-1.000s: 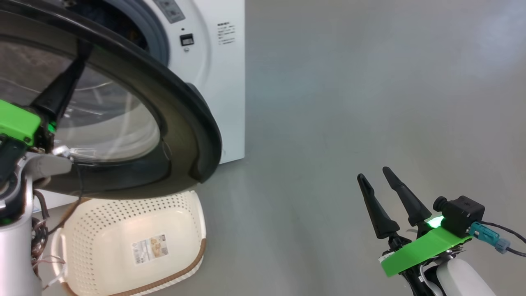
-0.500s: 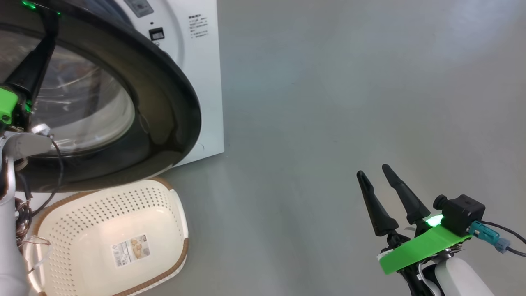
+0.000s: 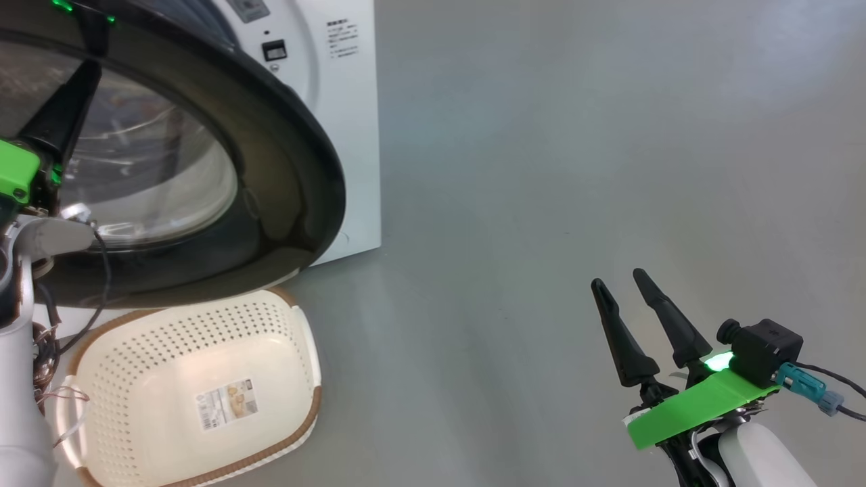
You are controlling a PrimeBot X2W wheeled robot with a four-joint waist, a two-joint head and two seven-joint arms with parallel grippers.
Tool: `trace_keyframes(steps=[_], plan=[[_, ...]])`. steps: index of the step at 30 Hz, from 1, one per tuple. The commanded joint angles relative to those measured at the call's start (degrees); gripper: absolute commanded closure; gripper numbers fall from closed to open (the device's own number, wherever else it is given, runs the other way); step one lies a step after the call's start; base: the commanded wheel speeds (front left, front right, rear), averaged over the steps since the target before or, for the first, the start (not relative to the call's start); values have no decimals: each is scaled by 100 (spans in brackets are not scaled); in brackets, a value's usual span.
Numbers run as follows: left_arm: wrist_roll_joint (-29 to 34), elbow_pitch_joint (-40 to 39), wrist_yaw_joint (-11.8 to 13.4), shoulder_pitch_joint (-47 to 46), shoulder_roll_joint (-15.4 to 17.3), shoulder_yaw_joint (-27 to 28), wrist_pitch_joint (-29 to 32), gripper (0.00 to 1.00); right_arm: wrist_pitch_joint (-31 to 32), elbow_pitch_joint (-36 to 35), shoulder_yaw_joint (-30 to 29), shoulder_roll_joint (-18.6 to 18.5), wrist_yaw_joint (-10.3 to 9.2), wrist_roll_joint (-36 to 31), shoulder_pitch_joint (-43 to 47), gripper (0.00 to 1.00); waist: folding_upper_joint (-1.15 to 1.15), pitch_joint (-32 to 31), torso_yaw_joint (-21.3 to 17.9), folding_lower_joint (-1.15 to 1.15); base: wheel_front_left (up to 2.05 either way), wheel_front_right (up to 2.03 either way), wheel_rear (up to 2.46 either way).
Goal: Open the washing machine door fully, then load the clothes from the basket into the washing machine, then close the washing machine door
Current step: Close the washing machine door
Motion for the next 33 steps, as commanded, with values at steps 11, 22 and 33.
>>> trace_keyframes(steps=[11, 22, 33], plan=[[79, -366, -192, 155, 323, 88, 109, 50, -26, -134, 102, -114, 9, -53, -130, 0, 0, -133, 288, 0, 0, 0, 0], [506, -865, -618, 1087, 618, 99, -204, 0, -26, -155, 23, -214, 9, -66, -86, 0, 0, -270, 577, 0, 0, 0, 0], [1318, -1231, -1143, 2202, 540, 174, -1406, 0, -26, -176, -50, -281, 9, -73, -72, 0, 0, -418, 827, 0, 0, 0, 0]])
